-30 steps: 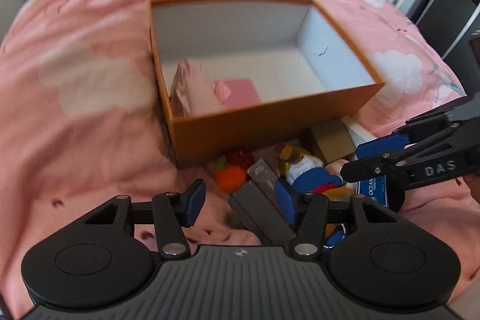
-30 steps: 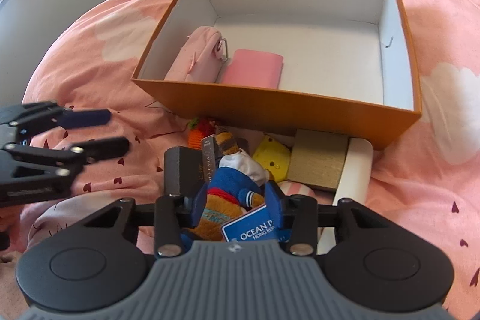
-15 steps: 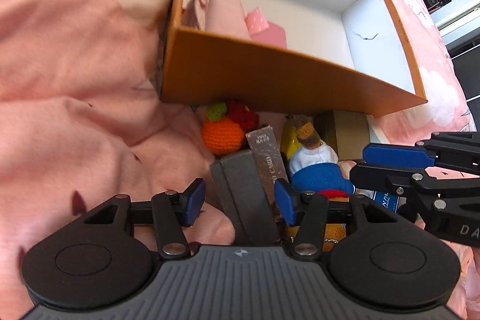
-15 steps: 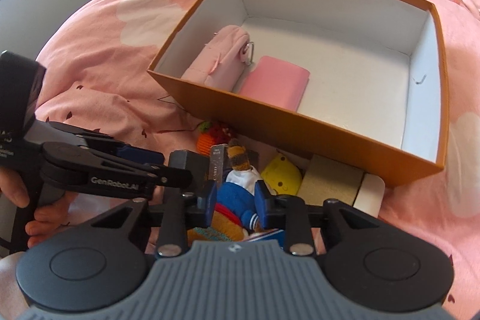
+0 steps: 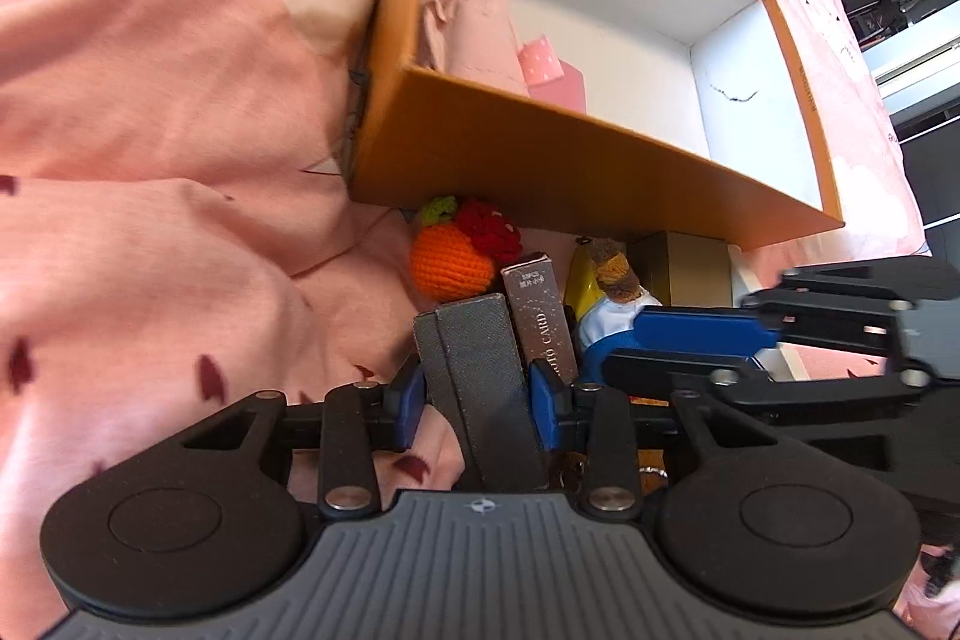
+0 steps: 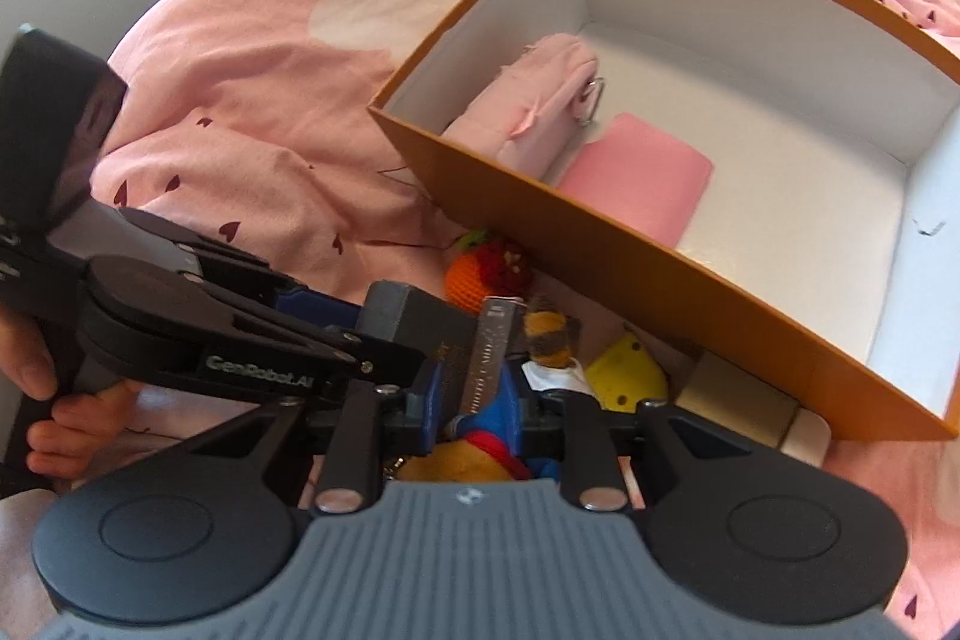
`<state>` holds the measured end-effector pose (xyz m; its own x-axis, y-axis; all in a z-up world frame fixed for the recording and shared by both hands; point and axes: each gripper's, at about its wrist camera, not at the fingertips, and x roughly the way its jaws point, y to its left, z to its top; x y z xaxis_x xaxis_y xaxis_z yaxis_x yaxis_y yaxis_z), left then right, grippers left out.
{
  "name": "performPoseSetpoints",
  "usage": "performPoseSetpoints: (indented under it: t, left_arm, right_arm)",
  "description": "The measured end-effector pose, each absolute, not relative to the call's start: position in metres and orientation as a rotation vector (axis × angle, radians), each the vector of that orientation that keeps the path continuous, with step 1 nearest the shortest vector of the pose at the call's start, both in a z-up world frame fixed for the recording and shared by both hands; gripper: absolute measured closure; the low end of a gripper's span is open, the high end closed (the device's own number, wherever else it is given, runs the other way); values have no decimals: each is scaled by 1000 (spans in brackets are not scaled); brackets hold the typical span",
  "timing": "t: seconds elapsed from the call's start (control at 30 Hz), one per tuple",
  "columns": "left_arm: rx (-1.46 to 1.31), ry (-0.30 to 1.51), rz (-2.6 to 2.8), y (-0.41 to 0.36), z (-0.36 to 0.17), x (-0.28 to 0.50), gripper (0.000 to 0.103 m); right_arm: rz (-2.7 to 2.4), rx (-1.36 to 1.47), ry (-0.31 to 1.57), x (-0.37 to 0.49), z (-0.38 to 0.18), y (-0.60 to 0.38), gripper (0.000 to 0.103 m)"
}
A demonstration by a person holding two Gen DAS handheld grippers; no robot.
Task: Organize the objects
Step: 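Grasp the black case with the left tool while the right tool grasps the silver PHOTO CARD box, then lift the black case and PHOTO CARD box with both tools over the box rim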
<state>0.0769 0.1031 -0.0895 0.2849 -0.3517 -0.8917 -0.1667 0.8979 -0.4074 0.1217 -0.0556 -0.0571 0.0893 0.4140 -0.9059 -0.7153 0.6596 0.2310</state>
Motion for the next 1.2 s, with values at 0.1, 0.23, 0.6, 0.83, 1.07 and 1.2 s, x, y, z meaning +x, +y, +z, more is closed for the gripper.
performPoseSetpoints:
  t: [0.1, 0.23, 0.6, 0.83, 1.07, 1.2]
  left_arm:
    - [-468, 1287, -121, 109, -85, 75, 62]
    - [-461, 1282, -129, 111, -80, 74, 62]
    - [-466, 1274, -128, 118, -80, 71, 62]
    - [-455, 1266, -127, 115, -80, 72, 62]
    - [-429, 1225, -164, 109, -70, 67, 63]
    - [-413, 1176, -190, 105, -55, 63, 64]
  right_arm:
    - [868, -307, 1238, 124, -65, -46, 80]
    - [852, -348, 1246, 127, -74, -34, 77]
    - [746, -560, 1268, 122, -110, -3, 52]
    - [691, -539, 1288, 130, -118, -11, 61]
    - [693, -403, 1278, 134, -94, -35, 75]
    - [720, -292, 1258, 135, -72, -55, 79]
